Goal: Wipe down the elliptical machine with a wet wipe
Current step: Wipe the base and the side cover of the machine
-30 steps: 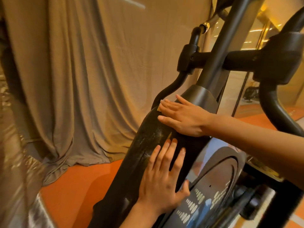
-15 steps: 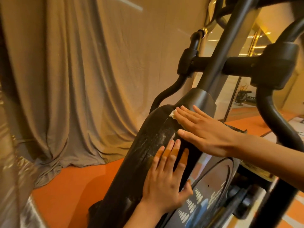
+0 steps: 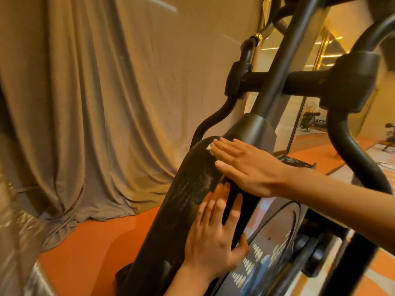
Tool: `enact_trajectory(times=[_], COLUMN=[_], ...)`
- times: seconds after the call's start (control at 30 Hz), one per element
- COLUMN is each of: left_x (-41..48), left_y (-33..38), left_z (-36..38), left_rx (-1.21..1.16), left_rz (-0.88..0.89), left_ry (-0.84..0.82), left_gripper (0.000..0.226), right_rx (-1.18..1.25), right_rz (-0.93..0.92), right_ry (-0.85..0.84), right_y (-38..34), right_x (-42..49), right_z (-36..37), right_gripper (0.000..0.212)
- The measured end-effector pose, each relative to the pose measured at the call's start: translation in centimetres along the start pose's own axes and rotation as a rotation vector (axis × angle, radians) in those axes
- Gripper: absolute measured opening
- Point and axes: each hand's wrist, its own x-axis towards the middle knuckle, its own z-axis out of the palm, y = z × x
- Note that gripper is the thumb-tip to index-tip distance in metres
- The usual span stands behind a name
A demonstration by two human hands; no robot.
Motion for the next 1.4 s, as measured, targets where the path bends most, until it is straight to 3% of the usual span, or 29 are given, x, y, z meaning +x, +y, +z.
enact_trajectory(times=[0.1, 0.23, 0.43, 0.53, 0.63, 0.8, 0.9, 1.0, 1.13, 1.27, 1.4], left_x=[0.0, 0.0, 0.0, -0.2, -0.3, -0.2, -0.1, 0.0, 0.2, 0.4, 0.3], left_y=[0.0, 0.0, 0.1, 0.1, 0.2, 0.2, 0.2, 0.3, 0.6, 0.8, 0.9], left_z=[0.2, 0.2, 0.3, 0.5, 0.7, 0.7, 0.6, 0.4, 0.3, -0.2, -1.1], left_rx=[-0.072, -0.115, -0.147, -0.179, -0.177, -0.148, -0.136, -0.115, -0.103, -0.119, -0.069], left_rz=[0.005, 0.008, 0.009, 0.009, 0.003, -0.014, -0.017, -0.018, -0.034, -0.059, -0.069], left_ry=[0.006, 0.005, 0.025, 0.041, 0.048, 0.057, 0.055, 0.051, 0.06, 0.009, -0.075], left_gripper=[0.086, 0.086, 0.08, 0.073, 0.075, 0.079, 0.079, 0.077, 0.076, 0.078, 0.08], right_rx=[0.069, -0.102, 0.194, 0.056, -0.155, 0.285, 0.237, 0.074, 0.172, 0.014, 0.024], right_rz=[-0.025, -0.062, 0.262, 0.126, -0.029, 0.336, 0.23, 0.044, 0.062, 0.012, -0.007], right_ry=[0.077, 0.151, 0.452, 0.425, 0.328, 0.542, 0.581, 0.514, 0.572, 0.68, 0.766], right_y=[-0.4, 0.9, -0.2, -3.0, -1.3, 2.4, 0.7, 2.7, 2.9, -0.3, 0.3], right_x=[-5.7, -8.4, -5.8, -7.8, -9.2, -6.2, -6.0, -6.9, -6.9, -6.8, -6.4], right_z=[1.2, 3.8, 5.1, 8.0, 8.7, 6.0, 7.2, 7.0, 7.1, 9.8, 10.5], right_gripper=[0.076, 0.08, 0.079, 0.082, 0.085, 0.089, 0.087, 0.082, 0.078, 0.075, 0.071])
